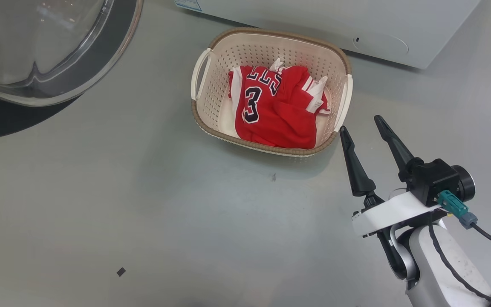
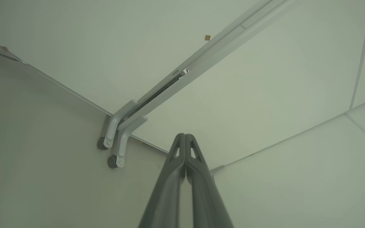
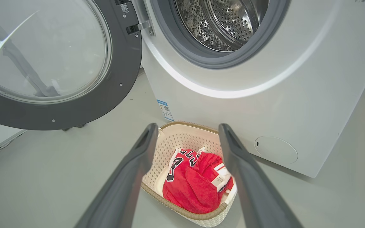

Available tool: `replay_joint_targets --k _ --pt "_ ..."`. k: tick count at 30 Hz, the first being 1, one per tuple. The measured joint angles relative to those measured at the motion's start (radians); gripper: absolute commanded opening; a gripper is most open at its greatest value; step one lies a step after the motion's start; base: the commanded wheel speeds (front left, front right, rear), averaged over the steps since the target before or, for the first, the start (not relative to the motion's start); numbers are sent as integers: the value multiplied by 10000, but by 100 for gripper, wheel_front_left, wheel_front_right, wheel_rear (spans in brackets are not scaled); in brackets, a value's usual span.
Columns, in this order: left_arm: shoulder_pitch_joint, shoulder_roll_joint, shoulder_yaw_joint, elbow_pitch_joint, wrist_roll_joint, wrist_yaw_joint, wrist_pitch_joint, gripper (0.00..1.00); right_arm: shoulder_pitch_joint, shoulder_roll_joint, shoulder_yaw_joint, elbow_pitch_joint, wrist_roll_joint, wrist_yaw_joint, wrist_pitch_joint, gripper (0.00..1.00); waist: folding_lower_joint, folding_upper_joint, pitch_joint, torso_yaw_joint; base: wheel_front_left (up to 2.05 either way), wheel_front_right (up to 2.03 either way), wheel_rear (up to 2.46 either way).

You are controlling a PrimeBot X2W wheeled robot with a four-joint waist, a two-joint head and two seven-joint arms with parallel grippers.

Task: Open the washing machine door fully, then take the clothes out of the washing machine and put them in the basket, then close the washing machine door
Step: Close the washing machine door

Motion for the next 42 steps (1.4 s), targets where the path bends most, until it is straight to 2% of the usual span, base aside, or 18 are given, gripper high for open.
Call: replay_joint_targets --k 4,7,15,27,42 --pt "-623 8 581 690 -591 337 318 0 -2 52 48 33 0 0 -15 100 0 0 64 -213 0 0 0" --pt "-1082 10 878 1179 -961 380 585 0 -2 63 48 63 0 2 -58 100 0 0 77 -345 0 0 0" --pt "-1385 288 803 2180 -1083 439 1106 0 -3 90 21 117 0 -2 -148 100 0 0 5 -569 0 0 0" --pt "-2280 274 600 4211 -1104 510 2178 0 -6 119 50 165 0 -2 -186 100 0 0 -17 -642 0 0 0" --pt "-3027 548 268 5049 -997 510 2903 0 -9 132 79 222 0 -4 -263 100 0 0 -45 -772 0 0 0"
